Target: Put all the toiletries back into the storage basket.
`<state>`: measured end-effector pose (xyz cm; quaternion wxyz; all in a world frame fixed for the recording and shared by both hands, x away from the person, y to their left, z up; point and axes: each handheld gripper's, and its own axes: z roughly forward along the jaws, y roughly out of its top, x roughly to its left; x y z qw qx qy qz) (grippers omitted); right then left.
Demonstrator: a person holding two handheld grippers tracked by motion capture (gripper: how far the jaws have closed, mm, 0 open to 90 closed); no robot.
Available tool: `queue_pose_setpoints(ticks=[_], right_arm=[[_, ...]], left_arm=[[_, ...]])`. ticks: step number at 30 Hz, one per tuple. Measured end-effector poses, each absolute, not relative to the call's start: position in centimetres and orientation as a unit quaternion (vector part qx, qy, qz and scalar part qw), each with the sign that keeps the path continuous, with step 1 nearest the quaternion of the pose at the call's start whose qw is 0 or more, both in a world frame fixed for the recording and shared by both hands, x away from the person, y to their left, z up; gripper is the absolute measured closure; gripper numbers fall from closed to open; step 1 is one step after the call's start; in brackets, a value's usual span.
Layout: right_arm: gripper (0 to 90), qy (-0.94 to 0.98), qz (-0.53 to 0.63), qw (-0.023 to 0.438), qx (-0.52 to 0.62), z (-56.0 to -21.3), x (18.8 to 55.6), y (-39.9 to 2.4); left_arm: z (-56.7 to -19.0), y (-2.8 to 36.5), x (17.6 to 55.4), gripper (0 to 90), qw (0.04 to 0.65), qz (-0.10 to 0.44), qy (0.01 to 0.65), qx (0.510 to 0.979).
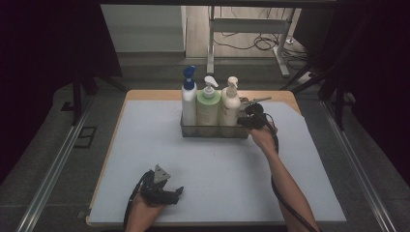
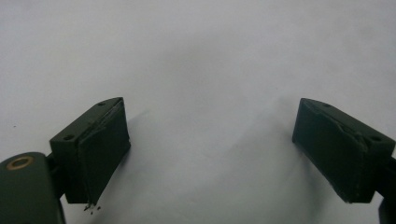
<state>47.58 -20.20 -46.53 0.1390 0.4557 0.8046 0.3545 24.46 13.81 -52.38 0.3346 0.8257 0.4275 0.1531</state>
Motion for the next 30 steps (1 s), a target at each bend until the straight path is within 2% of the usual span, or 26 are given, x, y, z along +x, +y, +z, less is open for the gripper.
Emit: queue_pose_setpoints(ticks=[25, 30], right_arm=[[89.7, 0.806, 0.358, 0.145, 0.448, -45.7, 46.6, -19.2], [86.6, 0.801, 0.360, 0.151, 0.454, -45.9, 46.5, -19.2]], left_arm=[[-52.4, 13.8, 24.5, 10.6, 0.333, 0.153, 0.427, 0.827], [-52.4, 13.8, 24.5, 10.6, 0.333, 0.154, 0.427, 0.827]])
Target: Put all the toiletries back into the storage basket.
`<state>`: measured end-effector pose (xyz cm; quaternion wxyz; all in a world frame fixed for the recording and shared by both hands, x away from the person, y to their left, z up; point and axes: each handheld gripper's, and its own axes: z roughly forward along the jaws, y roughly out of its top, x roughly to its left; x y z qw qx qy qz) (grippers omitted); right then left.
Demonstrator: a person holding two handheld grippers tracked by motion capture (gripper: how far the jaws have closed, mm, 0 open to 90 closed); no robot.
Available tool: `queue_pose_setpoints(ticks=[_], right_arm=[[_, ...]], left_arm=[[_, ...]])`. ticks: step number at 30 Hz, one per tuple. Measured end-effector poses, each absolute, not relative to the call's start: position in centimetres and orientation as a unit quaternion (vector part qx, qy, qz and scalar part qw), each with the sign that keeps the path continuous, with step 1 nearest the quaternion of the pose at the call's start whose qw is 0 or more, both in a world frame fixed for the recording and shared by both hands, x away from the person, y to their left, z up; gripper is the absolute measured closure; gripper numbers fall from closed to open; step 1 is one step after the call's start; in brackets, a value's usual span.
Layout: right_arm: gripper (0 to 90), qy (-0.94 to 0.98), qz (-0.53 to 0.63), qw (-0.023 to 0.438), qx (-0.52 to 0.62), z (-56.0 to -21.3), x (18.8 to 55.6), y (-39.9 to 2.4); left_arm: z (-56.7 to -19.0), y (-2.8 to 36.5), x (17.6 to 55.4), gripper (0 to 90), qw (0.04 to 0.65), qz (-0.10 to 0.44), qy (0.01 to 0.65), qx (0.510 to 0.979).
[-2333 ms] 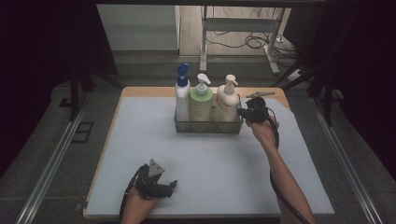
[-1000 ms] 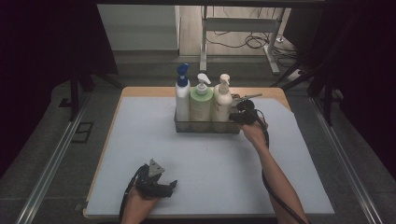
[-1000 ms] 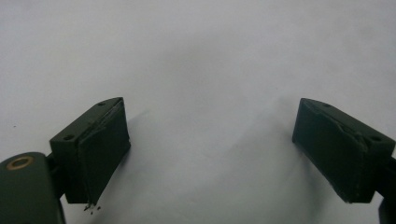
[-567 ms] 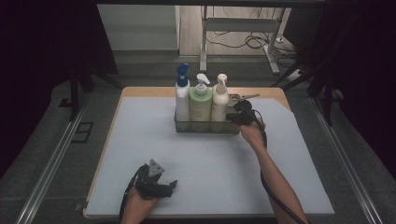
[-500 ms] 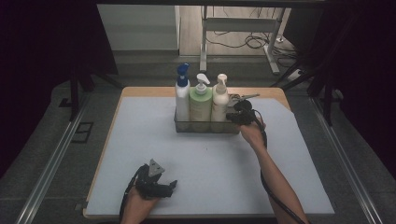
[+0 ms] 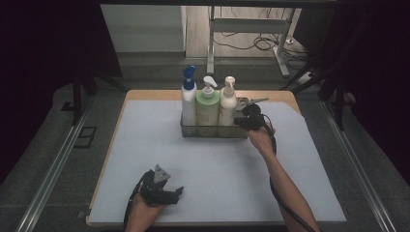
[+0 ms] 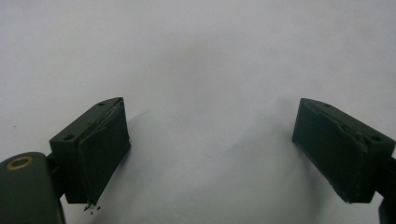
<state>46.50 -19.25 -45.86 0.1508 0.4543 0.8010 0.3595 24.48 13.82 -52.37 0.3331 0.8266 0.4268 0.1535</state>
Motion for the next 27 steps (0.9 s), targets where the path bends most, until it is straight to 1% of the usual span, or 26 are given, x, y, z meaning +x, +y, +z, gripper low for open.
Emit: queue_pose_setpoints(ticks=[15, 27], right_arm=[[76.2, 0.801, 0.359, 0.157, 0.452, -45.6, 46.1, -19.7], [65.5, 0.801, 0.363, 0.171, 0.443, -44.7, 45.2, -20.1]], left_arm=[[-52.4, 13.8, 24.5, 10.6, 0.333, 0.154, 0.427, 0.826], [-52.4, 13.8, 24.5, 10.6, 0.334, 0.154, 0.427, 0.826]])
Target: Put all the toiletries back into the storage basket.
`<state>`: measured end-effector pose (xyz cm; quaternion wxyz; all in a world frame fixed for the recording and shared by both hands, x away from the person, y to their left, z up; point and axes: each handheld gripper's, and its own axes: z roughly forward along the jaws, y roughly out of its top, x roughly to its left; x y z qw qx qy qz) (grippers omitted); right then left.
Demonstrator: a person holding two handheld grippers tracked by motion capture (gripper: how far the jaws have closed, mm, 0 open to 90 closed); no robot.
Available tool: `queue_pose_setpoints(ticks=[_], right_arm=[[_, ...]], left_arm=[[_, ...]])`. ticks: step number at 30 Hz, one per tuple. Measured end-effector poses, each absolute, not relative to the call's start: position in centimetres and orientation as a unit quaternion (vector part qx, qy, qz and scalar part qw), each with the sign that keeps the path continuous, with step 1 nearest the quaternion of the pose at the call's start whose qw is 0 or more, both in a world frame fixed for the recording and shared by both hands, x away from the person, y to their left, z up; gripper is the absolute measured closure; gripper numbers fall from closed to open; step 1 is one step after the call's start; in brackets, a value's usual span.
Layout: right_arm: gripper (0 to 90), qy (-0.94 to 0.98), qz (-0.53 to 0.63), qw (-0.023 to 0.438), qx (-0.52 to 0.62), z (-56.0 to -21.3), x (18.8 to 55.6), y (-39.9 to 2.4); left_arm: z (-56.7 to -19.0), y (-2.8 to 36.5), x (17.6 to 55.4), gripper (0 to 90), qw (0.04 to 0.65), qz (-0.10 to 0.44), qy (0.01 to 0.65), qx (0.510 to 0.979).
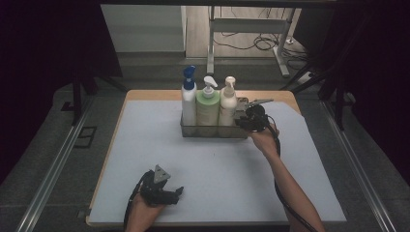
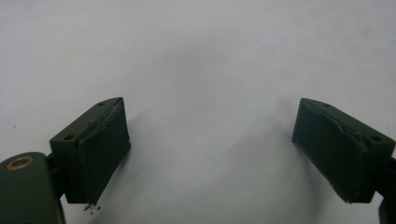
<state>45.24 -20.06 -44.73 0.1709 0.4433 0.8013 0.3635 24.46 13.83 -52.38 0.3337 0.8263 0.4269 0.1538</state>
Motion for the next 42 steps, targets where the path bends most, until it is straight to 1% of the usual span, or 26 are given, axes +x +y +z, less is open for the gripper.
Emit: queue_pose_setpoints(ticks=[9, 22, 24, 42], right_arm=[[58.0, 0.803, 0.366, 0.173, 0.437, -43.9, 44.5, -20.4], [39.0, 0.809, 0.372, 0.165, 0.424, -43.1, 43.1, -20.8], [35.9, 0.810, 0.371, 0.170, 0.421, -43.1, 42.8, -20.8], [17.5, 0.829, 0.376, 0.163, 0.382, -42.2, 39.5, -21.4]], left_arm=[[-52.4, 13.8, 24.5, 10.6, 0.334, 0.154, 0.427, 0.826], [-52.4, 13.8, 24.5, 10.6, 0.335, 0.154, 0.428, 0.826], [-52.4, 13.8, 24.5, 10.6, 0.335, 0.154, 0.427, 0.826], [-52.4, 13.8, 24.4, 10.6, 0.335, 0.154, 0.427, 0.826]])
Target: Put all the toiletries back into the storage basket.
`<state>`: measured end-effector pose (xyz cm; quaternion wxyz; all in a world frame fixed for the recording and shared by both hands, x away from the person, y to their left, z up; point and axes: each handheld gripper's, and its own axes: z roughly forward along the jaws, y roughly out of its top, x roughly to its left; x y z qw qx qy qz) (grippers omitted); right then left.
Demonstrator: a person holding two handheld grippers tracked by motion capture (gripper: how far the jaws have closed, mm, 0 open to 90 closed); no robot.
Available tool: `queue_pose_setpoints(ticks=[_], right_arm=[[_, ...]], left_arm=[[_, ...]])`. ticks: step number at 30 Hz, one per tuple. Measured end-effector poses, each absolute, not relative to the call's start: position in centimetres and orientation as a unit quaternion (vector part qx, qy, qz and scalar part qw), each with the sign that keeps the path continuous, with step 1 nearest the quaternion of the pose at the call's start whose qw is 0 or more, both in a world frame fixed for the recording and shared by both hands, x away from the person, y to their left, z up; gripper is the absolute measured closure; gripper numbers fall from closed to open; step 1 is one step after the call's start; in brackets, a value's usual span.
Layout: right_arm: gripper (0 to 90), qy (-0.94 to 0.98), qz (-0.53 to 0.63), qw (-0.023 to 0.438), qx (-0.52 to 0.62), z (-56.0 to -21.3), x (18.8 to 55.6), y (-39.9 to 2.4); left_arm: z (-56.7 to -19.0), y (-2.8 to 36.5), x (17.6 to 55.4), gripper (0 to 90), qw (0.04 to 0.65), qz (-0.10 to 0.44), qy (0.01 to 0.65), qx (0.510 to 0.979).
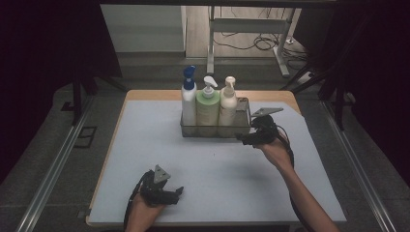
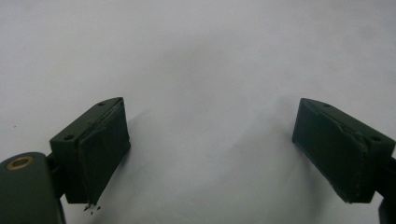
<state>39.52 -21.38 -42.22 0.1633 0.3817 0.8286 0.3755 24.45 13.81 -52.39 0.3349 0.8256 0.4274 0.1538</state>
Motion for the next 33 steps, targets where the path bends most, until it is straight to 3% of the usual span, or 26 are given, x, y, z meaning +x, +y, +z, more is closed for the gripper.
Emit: queue_pose_setpoints(ticks=[14, 33], right_arm=[[2.5, 0.846, 0.356, 0.171, 0.357, -42.0, 36.7, -22.5], [0.7, 0.850, 0.353, 0.173, 0.350, -43.5, 32.6, -25.0]], left_arm=[[-52.4, 13.8, 24.5, 10.6, 0.335, 0.154, 0.427, 0.826], [-52.4, 13.8, 24.4, 10.6, 0.335, 0.154, 0.427, 0.825]])
